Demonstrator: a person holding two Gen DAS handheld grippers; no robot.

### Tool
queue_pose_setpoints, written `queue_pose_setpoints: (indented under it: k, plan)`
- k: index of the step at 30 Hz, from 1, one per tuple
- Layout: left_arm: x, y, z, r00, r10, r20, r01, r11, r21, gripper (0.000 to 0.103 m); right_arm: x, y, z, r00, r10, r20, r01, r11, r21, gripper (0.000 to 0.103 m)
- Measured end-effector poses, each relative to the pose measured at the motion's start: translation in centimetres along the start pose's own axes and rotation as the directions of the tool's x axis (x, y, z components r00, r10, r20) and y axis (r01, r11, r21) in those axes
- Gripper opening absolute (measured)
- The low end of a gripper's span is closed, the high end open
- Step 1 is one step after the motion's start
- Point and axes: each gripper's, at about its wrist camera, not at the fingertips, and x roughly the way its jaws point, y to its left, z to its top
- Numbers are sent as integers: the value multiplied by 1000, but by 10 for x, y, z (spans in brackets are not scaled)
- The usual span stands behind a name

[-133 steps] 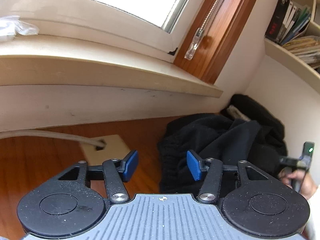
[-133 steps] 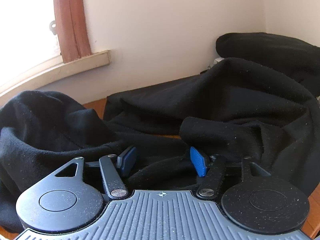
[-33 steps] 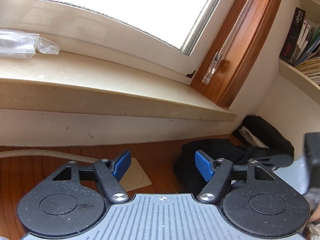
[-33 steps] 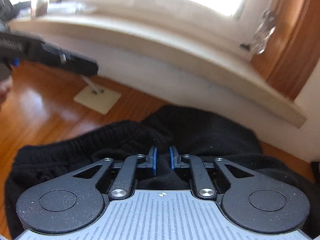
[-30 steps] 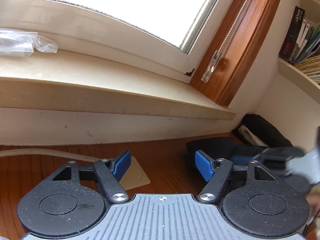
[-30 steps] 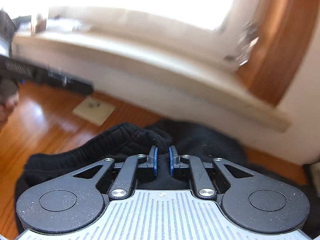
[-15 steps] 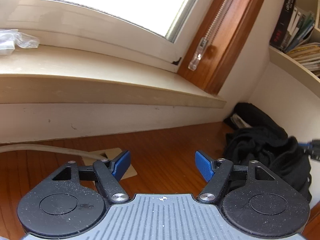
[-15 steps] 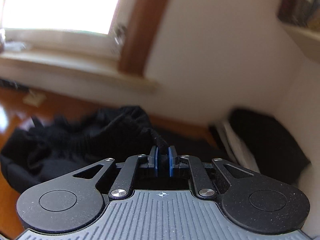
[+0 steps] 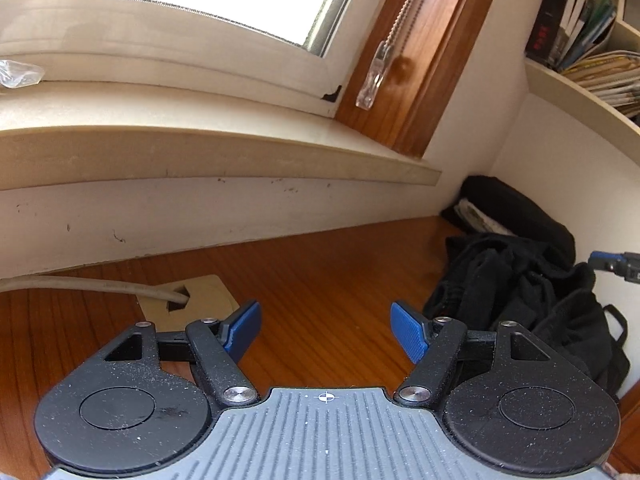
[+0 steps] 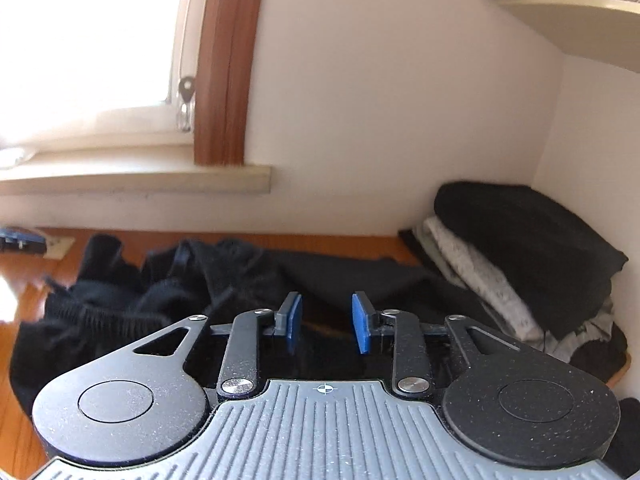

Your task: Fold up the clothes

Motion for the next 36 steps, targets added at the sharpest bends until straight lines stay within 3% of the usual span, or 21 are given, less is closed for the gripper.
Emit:
queue_pose_setpoints:
  k: [7, 10, 13, 16, 18, 23, 27, 29, 31, 32, 33, 36]
  plan:
    - [2, 0, -1, 1000, 3, -6, -3, 1000, 5, 75, 24, 23, -4, 998, 58, -17, -58, 998, -3, 32]
    - [2, -1, -2, 1000, 1, -7, -1, 1000, 7, 75, 23, 29, 0, 997, 64, 32, -64, 998, 16, 32]
    - [4, -1, -2, 1000, 1, -9, -1, 1000, 8, 75, 19, 32, 4, 994, 95, 52, -97, 995, 38, 37]
    - [4, -2, -2, 1000, 2, -11, -2, 1000, 11, 75, 22, 41, 2, 993, 121, 15, -121, 993, 7, 41]
    - [4, -2, -2, 1000, 2, -11, -1, 1000, 12, 75, 27, 49, -2, 993, 113, -30, -114, 993, -36, 45]
    - [4, -4, -2, 1000, -1, -12, 1, 1000, 15, 75, 45, 45, -21, 990, -47, -135, 32, 993, -110, 46]
    - [4, -7, -2, 1000, -10, -12, 10, 1000, 21, 75, 52, 24, -42, 983, -32, -181, 23, 998, -52, 45]
    - [4, -10, -3, 1000, -24, -12, 24, 999, 25, 70, 51, 20, -52, 984, -29, -175, 22, 999, -43, 46]
    - [3, -12, -3, 999, -42, -6, 42, 999, 30, 55, 49, 16, -60, 988, -14, -153, 10, 1000, -22, 46]
    - [2, -15, -3, 998, -56, 6, 56, 998, 35, 40, 48, 14, -63, 990, -7, -142, 5, 1000, -14, 46]
    - [1, -16, -2, 997, -74, 18, 73, 997, 38, 35, 48, 12, -65, 991, 0, -132, -1, 1000, -2, 47]
    - [12, -24, 11, 993, -119, 17, 118, 992, 47, 34, 51, 9, -75, 996, 15, -92, -13, 1000, 20, 47]
